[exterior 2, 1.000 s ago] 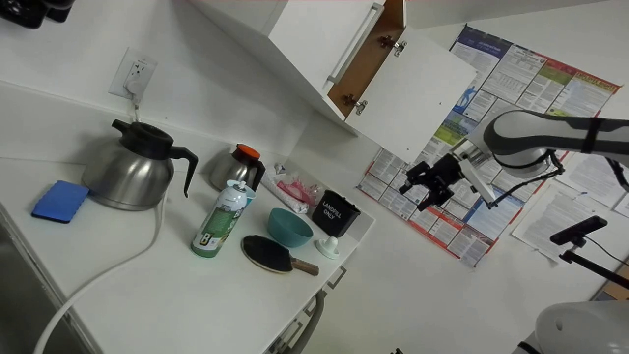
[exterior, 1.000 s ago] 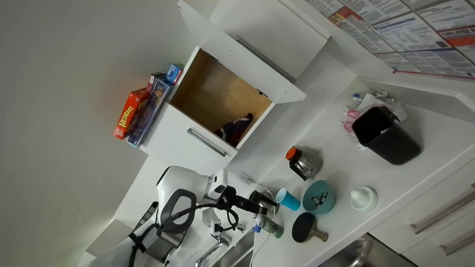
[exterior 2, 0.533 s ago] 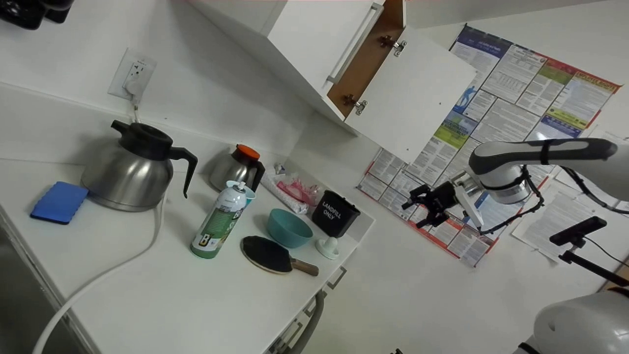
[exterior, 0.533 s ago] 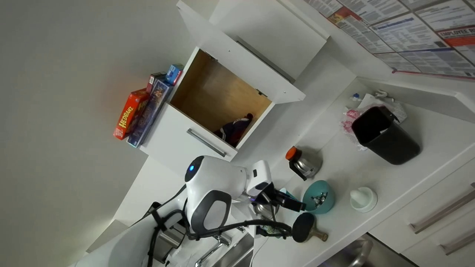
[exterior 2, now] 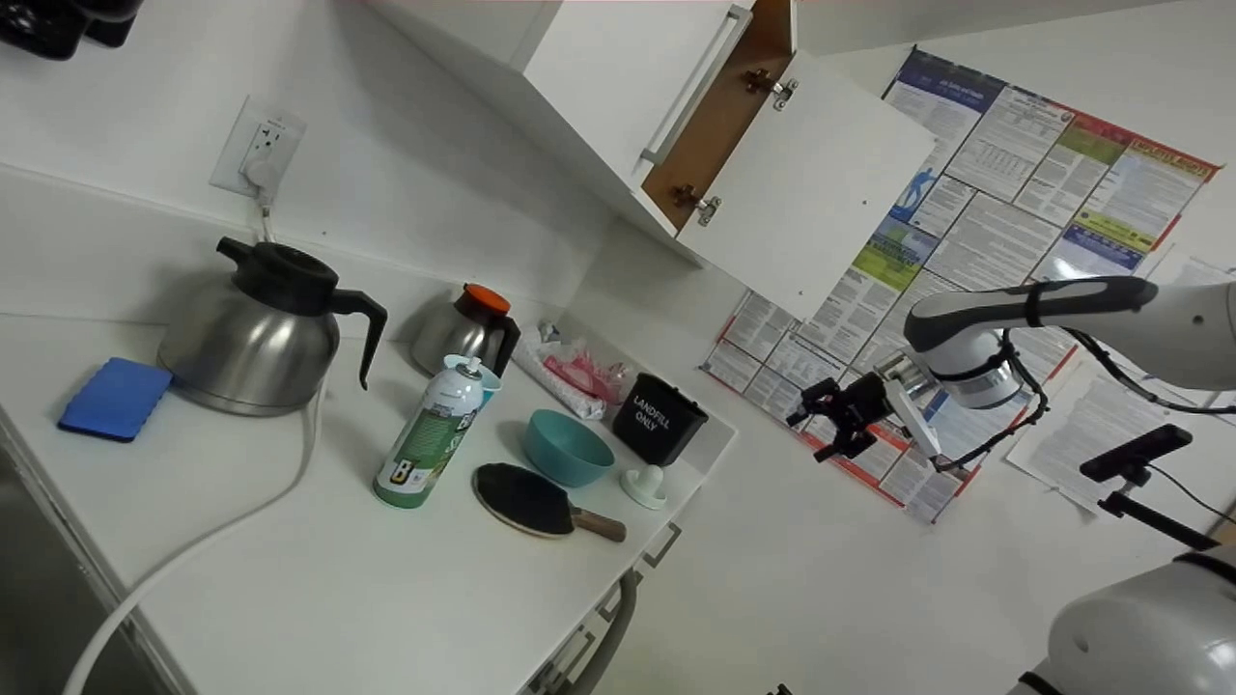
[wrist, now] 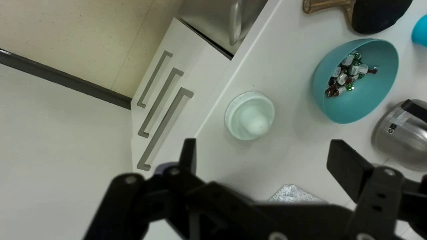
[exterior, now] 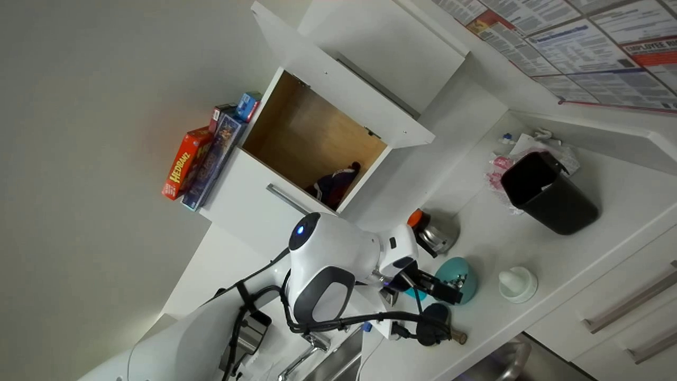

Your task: Open the top first drawer

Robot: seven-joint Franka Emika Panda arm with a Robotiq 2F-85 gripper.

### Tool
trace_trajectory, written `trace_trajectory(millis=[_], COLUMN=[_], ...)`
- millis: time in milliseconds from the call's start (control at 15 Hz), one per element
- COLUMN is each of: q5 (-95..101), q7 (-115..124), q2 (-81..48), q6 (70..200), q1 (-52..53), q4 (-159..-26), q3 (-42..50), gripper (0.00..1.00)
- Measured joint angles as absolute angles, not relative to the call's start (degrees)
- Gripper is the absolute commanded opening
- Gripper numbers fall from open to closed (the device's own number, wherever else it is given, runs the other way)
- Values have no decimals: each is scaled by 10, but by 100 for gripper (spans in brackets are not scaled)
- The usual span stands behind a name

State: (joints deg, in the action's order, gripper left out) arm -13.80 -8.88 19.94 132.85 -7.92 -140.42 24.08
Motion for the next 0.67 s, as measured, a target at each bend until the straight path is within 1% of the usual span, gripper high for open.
trace_trajectory(millis=[200,333,667], q5=[-197,-270,-501], q7=[-101,-130,-267], q2=[191,166,52], q6=[1351,1373,1379], q1=[-81,-80,-76], q4=[-1403,-1399,-1367], q3=[249,272,337], gripper=[100,100,100])
